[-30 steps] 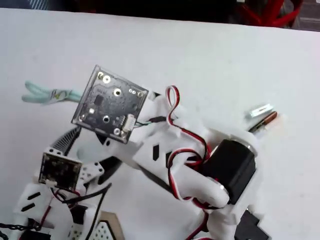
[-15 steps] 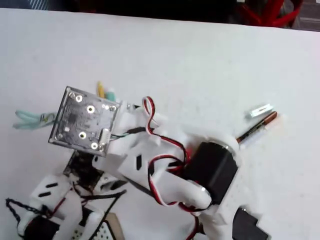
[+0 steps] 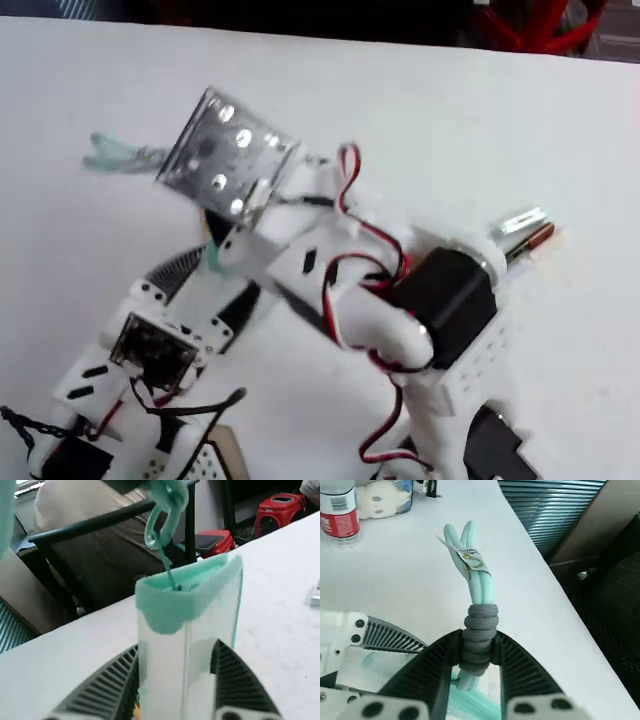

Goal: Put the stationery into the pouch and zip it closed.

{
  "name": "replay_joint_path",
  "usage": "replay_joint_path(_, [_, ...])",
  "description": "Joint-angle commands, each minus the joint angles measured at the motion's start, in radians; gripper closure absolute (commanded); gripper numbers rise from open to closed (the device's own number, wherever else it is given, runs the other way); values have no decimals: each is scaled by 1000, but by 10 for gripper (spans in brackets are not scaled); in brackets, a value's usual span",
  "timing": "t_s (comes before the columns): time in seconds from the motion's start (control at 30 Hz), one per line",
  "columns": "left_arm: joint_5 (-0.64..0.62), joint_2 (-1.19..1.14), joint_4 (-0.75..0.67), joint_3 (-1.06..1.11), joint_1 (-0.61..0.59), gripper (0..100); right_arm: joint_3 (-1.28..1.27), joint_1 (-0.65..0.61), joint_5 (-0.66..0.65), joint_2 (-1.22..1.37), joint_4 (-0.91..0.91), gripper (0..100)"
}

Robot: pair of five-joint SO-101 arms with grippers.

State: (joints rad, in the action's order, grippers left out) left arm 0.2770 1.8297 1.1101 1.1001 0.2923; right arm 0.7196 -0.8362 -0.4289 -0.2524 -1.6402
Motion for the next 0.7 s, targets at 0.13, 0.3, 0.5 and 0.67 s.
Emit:
replay_joint_path(0.13, [-187, -2, -319, 163, 10, 965, -15, 18, 5, -18, 33, 980])
replay_joint_path(0.3, [-210, -7, -528, 275, 10, 935, -8, 90, 5, -19, 50, 980])
replay_joint_path(0.5, [-204, -21, -680, 275, 79, 858, -23, 177, 8, -15, 119, 980])
replay_joint_path(0.67, [-195, -266, -793, 206, 79, 820, -118, 183, 8, -18, 166, 980])
